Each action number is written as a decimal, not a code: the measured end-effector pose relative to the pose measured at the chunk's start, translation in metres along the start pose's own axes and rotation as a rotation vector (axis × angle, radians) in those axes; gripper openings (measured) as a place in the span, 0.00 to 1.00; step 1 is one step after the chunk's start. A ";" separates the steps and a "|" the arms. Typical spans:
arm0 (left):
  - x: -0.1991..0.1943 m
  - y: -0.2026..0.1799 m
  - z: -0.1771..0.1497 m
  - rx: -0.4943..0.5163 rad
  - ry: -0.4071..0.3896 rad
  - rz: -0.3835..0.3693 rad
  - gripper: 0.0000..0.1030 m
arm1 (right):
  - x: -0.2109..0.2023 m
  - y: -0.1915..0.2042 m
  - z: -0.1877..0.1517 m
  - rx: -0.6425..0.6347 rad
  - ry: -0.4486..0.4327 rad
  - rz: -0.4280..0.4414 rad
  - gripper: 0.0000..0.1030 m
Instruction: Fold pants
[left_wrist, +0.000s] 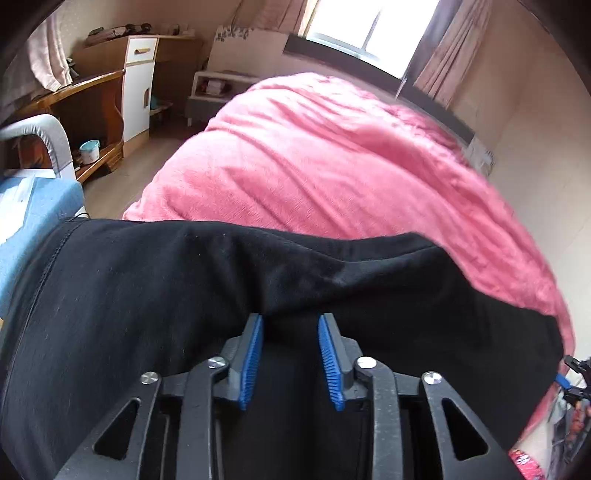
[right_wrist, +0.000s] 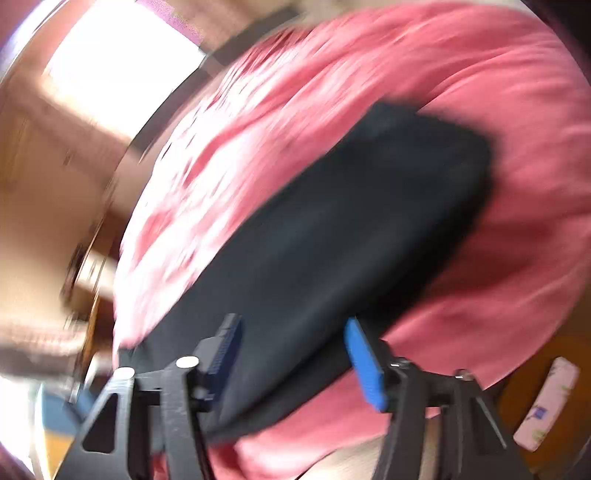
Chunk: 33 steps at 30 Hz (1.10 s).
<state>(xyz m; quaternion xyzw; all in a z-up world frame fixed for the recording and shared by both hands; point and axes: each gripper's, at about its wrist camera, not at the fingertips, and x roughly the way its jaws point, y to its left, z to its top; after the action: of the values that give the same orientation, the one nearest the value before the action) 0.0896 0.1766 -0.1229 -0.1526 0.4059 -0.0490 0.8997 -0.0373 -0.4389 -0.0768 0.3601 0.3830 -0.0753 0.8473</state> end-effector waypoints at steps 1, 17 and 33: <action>-0.006 -0.001 -0.003 0.001 -0.014 -0.017 0.45 | -0.008 -0.014 0.007 0.028 -0.055 -0.032 0.64; -0.026 -0.004 -0.019 0.035 -0.044 0.034 0.49 | 0.027 -0.091 0.033 0.264 -0.205 0.109 0.60; -0.038 -0.002 -0.016 -0.003 -0.054 0.106 0.52 | -0.001 -0.028 0.047 0.103 -0.243 0.102 0.17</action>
<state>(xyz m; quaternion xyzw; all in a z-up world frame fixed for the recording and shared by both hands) 0.0529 0.1792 -0.1053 -0.1333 0.3892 0.0035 0.9115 -0.0213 -0.4910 -0.0700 0.4103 0.2545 -0.0944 0.8706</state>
